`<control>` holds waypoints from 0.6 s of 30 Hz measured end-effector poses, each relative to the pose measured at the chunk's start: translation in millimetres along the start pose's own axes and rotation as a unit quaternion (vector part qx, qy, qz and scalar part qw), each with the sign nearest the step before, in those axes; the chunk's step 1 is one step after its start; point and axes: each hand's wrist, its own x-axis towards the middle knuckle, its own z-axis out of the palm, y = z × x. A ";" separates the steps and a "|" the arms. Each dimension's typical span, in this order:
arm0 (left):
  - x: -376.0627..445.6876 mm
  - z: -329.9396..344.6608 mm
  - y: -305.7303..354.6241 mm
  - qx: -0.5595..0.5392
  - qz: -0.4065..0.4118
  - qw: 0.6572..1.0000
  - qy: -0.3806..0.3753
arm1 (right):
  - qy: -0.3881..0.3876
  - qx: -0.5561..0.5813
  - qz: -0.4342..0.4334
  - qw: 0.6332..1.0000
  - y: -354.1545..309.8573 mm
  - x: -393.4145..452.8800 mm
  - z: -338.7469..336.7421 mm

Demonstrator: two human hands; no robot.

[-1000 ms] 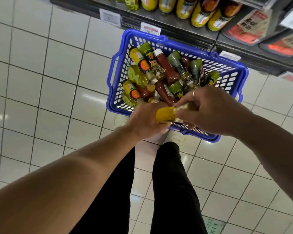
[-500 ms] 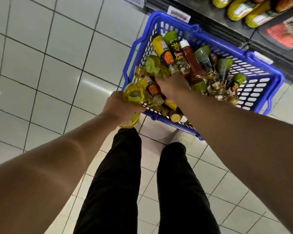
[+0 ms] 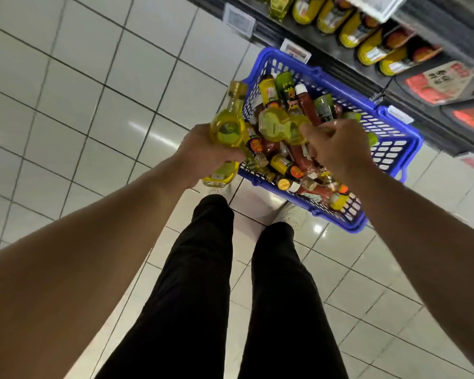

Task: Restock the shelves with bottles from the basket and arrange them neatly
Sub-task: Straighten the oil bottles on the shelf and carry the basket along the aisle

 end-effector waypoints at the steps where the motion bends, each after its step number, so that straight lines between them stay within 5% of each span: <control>1: -17.1 -5.1 16.3 -0.015 0.018 1.000 -0.018 | -0.008 -0.011 -0.025 1.000 -10.8 -14.7 -28.9; 10: -205.5 -56.2 182.4 -0.083 0.176 0.951 -0.242 | -0.113 0.061 -0.136 0.982 -162.8 -181.4 -276.2; 18: -338.2 -87.6 301.3 -0.107 0.327 0.886 -0.311 | 0.024 0.121 -0.232 0.965 -262.7 -298.6 -414.4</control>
